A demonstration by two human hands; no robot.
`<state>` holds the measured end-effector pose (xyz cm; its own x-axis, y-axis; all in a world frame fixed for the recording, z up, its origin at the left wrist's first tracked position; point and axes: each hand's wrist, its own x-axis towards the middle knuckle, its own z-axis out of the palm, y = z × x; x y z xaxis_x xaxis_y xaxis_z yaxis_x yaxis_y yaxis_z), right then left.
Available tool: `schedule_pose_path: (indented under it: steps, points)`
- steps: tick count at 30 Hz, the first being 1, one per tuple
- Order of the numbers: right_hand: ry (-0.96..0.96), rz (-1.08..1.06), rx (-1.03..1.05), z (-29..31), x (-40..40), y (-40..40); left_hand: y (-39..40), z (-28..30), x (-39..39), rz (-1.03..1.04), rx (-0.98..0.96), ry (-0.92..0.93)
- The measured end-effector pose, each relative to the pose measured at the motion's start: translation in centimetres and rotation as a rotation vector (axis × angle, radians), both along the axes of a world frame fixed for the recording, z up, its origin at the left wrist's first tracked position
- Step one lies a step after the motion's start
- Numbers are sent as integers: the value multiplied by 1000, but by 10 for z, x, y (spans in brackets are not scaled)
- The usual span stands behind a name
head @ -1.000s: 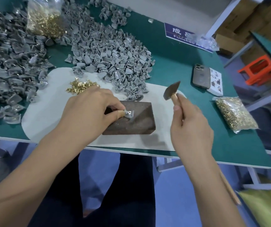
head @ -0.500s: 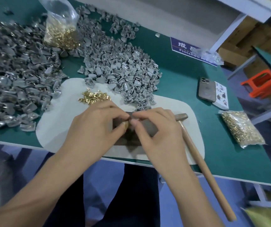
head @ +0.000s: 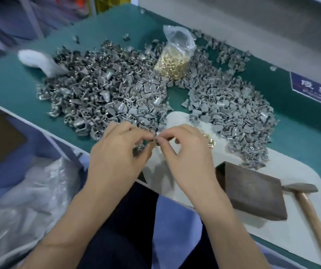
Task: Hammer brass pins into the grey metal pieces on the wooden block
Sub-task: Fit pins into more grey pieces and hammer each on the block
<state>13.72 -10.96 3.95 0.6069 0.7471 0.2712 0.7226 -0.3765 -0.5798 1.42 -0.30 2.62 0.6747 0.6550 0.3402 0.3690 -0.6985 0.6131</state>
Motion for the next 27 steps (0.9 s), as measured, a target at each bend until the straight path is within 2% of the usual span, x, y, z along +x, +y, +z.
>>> schedule_pose_path:
  steps: [4, 11, 15, 19, 23, 27]
  points:
    - [-61, -69, -47, -6, -4, 38, 19, 1, -10, 90, -8, 24]
    - [-113, -132, -109, -6, -1, 53, 20, 2, -7, 31, -31, -4]
    - [-202, -365, -143, 7, 29, 16, 6, 0, 15, -95, -130, -48]
    - [-150, -543, -168, 20, 60, -37, -15, -4, 55, -203, -66, 8]
    - [-71, -625, -178, 18, 72, -73, -24, -10, 94, -236, 47, 177]
    - [41, -626, -66, 8, 66, -83, -22, -12, 109, -224, -76, 177]
